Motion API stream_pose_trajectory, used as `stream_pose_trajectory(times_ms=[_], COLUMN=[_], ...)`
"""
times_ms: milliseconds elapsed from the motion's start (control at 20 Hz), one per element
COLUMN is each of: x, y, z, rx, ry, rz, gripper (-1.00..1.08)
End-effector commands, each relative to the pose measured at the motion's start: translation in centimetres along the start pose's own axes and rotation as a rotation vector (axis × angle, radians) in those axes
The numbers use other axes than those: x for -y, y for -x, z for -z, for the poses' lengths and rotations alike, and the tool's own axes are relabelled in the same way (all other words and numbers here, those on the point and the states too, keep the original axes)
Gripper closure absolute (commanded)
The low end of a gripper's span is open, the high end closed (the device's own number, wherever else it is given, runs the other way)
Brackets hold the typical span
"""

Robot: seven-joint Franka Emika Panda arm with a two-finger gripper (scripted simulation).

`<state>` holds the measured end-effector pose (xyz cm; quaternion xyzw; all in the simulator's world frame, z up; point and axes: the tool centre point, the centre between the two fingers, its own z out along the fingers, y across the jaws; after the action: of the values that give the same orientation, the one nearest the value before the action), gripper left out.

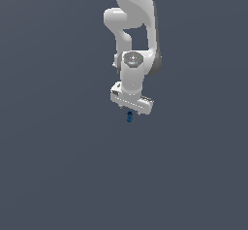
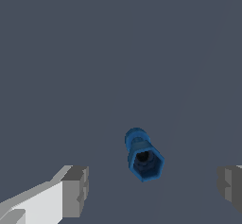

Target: Pick up the object and move it to a goal position.

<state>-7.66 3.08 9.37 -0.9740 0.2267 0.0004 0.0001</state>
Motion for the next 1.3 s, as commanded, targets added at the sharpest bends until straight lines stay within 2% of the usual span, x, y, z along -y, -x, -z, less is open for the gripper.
stream_pose_trajectory(times_ms=[0,250,700,950,1000,1250], x=[0.0,0.0,-0.1,0.0,0.0,0.0], y=[0.1,0.1,0.2,0.1,0.1,0.1], z=[-0.1,-0.6,-4.4,-5.1,-5.1,-5.1], rx=[-0.001,0.000,-0.001,-0.001,-0.001,-0.001], ry=[0.000,0.000,0.000,0.000,0.000,0.000], rz=[-0.007,-0.002,-0.006,-0.006,-0.006,-0.006], gripper=[-0.92,-0.92,-0.92,-0.92,1.08,1.08])
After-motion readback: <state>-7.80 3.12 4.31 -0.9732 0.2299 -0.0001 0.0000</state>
